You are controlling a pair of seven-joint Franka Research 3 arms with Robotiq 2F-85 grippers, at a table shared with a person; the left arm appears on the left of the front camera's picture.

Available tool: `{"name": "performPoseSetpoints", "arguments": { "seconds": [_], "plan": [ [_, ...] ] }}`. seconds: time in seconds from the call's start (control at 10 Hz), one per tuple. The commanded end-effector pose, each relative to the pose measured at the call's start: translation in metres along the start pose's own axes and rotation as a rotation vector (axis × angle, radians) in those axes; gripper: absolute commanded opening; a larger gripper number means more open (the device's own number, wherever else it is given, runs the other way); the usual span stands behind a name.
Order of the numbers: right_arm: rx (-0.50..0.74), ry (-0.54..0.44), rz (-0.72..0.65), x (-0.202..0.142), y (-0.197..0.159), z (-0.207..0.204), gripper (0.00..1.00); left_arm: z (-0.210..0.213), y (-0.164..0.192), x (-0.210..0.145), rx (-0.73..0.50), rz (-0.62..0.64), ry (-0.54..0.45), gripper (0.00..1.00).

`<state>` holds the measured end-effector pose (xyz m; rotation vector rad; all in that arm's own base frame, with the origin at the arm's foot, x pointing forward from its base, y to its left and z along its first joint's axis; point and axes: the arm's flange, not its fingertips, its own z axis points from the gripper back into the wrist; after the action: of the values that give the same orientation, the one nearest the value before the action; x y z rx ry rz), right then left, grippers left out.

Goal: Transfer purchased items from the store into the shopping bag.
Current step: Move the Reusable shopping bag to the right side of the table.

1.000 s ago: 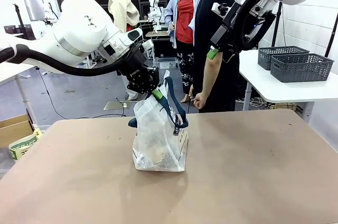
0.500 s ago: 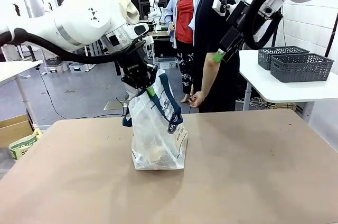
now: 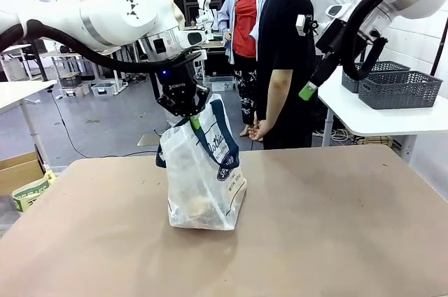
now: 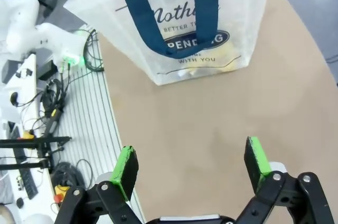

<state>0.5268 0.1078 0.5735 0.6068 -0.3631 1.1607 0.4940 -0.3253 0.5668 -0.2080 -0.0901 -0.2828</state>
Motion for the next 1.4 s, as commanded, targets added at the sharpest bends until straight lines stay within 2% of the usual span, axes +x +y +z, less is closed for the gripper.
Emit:
{"name": "performPoseSetpoints", "arguments": {
  "seconds": [0.0, 0.1, 0.2, 0.7, 0.8, 0.9, 1.0, 1.2, 1.3],
  "plan": [
    [-0.011, -0.072, 0.016, -0.006, 0.005, 0.000, 1.00, 0.006, -0.010, 0.006, -0.006, 0.065, 0.003, 0.00],
    [-0.056, -0.087, -0.006, 0.001, 0.004, -0.005, 1.00, 0.000, 0.000, 0.000, 0.000, 0.000, 0.000, 0.00],
    [0.000, -0.017, 0.004, -0.002, -0.001, 0.002, 1.00, 0.000, 0.000, 0.000, 0.000, 0.000, 0.000, 0.00],
    [0.000, -0.017, 0.004, -0.002, -0.001, 0.002, 1.00, -0.001, -0.002, 0.002, -0.003, 0.014, 0.004, 0.00],
    [-0.007, -0.033, 0.002, 0.000, -0.001, 0.002, 1.00, 0.002, 0.002, 0.002, 0.027, 0.028, 0.006, 0.00],
    [-0.053, -0.010, 0.154, 0.000, 0.000, -0.002, 1.00, 0.009, 0.003, 0.002, 0.015, 0.048, -0.006, 0.00],
    [-0.068, -0.007, 0.229, 0.002, 0.004, -0.007, 1.00, 0.016, 0.003, 0.002, 0.026, 0.064, -0.021, 0.00],
    [-0.116, 0.019, 0.332, 0.000, 0.004, -0.019, 1.00, 0.028, 0.005, 0.003, 0.039, 0.073, -0.047, 0.00],
    [-0.170, -0.013, 0.372, -0.001, 0.001, -0.025, 1.00, 0.037, 0.009, 0.006, 0.058, 0.067, -0.067, 0.00]
  ]
}}
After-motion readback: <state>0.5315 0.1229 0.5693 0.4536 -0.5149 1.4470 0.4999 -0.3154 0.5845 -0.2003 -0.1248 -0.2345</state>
